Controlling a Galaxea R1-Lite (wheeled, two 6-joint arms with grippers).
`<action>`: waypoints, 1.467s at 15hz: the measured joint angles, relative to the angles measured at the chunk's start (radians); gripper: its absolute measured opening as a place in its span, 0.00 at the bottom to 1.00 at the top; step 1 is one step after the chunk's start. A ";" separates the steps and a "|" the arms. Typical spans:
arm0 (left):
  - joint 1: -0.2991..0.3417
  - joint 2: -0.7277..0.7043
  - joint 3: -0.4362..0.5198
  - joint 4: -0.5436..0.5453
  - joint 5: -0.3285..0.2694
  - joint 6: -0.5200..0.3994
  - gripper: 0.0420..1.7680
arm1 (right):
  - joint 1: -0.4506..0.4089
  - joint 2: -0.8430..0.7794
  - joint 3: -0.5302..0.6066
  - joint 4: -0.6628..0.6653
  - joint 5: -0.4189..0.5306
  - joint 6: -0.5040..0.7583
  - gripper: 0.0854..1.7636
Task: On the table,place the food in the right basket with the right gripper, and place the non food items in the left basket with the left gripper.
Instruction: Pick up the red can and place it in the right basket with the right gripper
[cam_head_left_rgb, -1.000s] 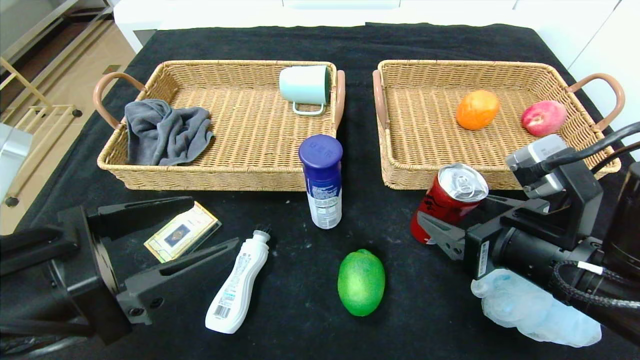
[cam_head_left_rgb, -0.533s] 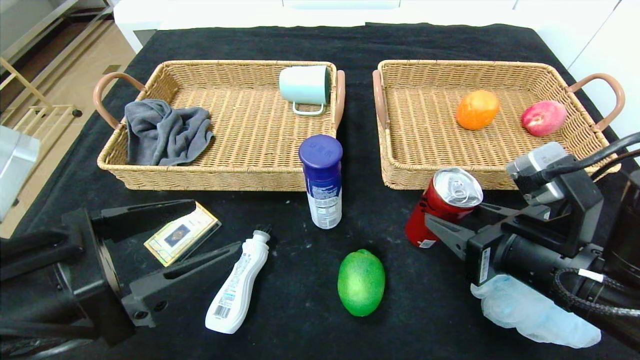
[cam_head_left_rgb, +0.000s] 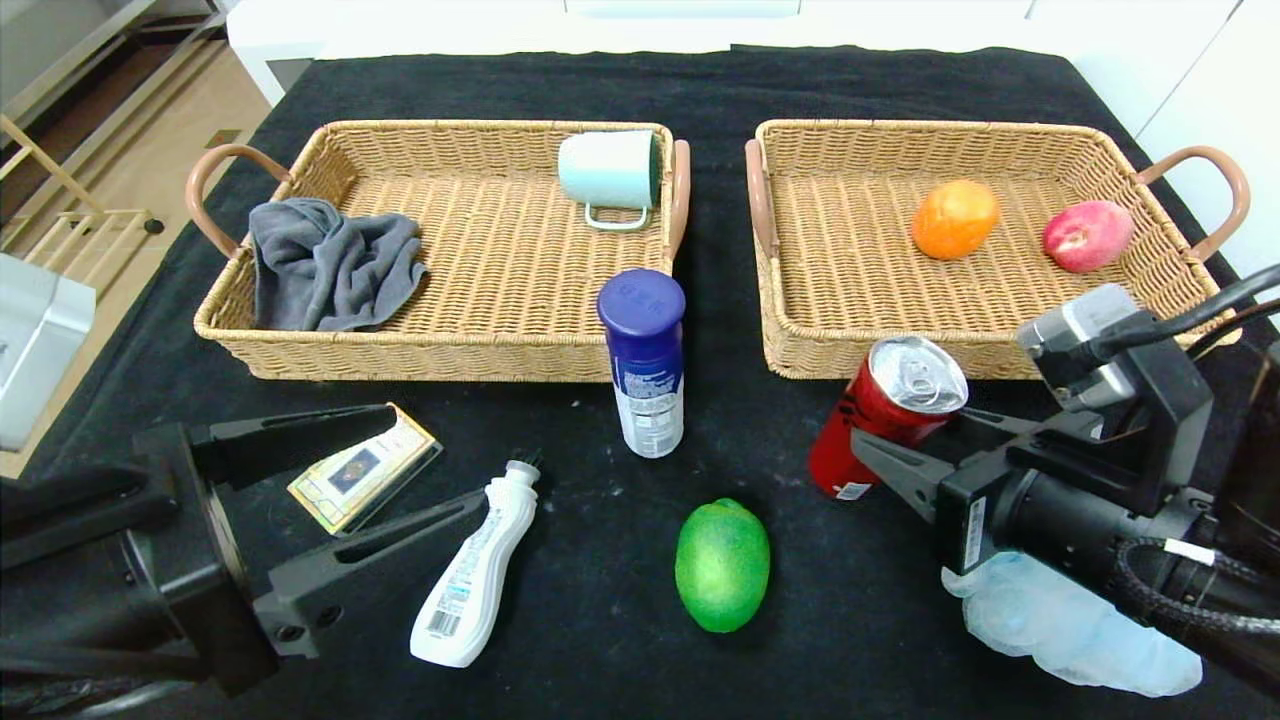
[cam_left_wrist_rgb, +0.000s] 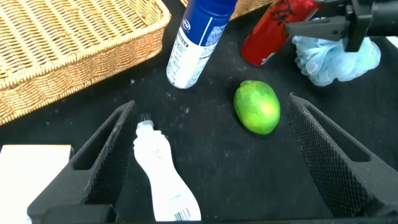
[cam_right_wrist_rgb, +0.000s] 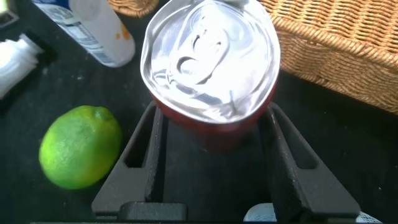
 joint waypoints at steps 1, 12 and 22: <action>0.000 0.000 0.000 0.000 0.000 0.000 0.97 | 0.000 -0.009 -0.005 0.000 0.004 0.000 0.52; 0.000 0.008 0.002 -0.003 0.000 0.001 0.97 | -0.003 -0.130 -0.166 0.225 0.014 -0.004 0.52; 0.000 0.013 0.003 -0.004 -0.002 0.003 0.97 | -0.091 -0.097 -0.509 0.468 -0.008 0.005 0.52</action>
